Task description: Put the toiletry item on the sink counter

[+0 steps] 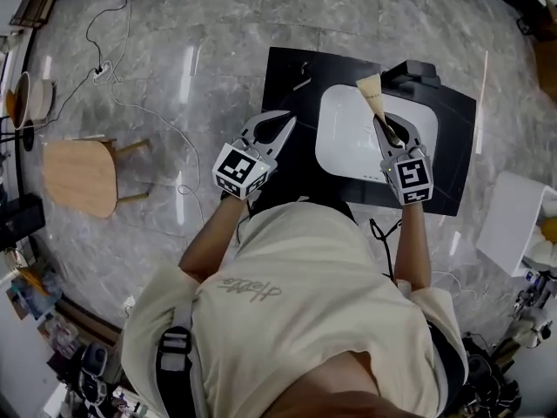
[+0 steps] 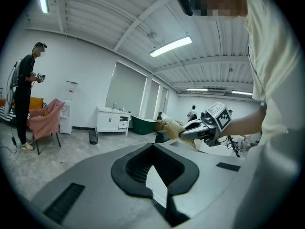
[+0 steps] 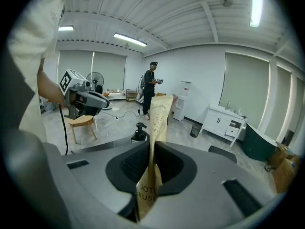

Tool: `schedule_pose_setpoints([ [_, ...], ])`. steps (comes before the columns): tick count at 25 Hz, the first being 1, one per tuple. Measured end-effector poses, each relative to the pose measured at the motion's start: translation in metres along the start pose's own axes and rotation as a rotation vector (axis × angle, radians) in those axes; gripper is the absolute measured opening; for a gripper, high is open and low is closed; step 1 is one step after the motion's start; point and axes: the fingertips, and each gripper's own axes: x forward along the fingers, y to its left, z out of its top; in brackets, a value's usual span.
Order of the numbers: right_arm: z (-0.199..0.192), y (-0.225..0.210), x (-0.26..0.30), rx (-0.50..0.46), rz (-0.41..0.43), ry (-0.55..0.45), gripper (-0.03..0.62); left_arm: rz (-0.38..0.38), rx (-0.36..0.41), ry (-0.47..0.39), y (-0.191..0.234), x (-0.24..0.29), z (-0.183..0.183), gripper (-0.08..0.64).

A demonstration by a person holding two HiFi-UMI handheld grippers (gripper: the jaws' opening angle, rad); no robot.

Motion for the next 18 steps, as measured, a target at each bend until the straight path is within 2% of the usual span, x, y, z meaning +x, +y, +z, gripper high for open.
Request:
schedule_pose_setpoints([
  [6,-0.020,-0.010,0.045,-0.043,0.086,0.114,0.031,0.074,-0.058,-0.025,0.010,-0.003,-0.013,0.003],
  [9,-0.023,-0.016,0.067,-0.068,0.094,0.157,0.031,0.113,-0.075,-0.039,0.014,-0.005,-0.016,0.003],
  [12,-0.022,-0.019,0.091,-0.074,0.096,0.171,0.031,0.121,-0.078,-0.036,0.021,-0.004,-0.021,0.003],
  [18,-0.036,-0.012,0.130,-0.104,0.155,0.240,0.031,0.143,-0.078,-0.039,0.033,-0.001,-0.029,0.003],
])
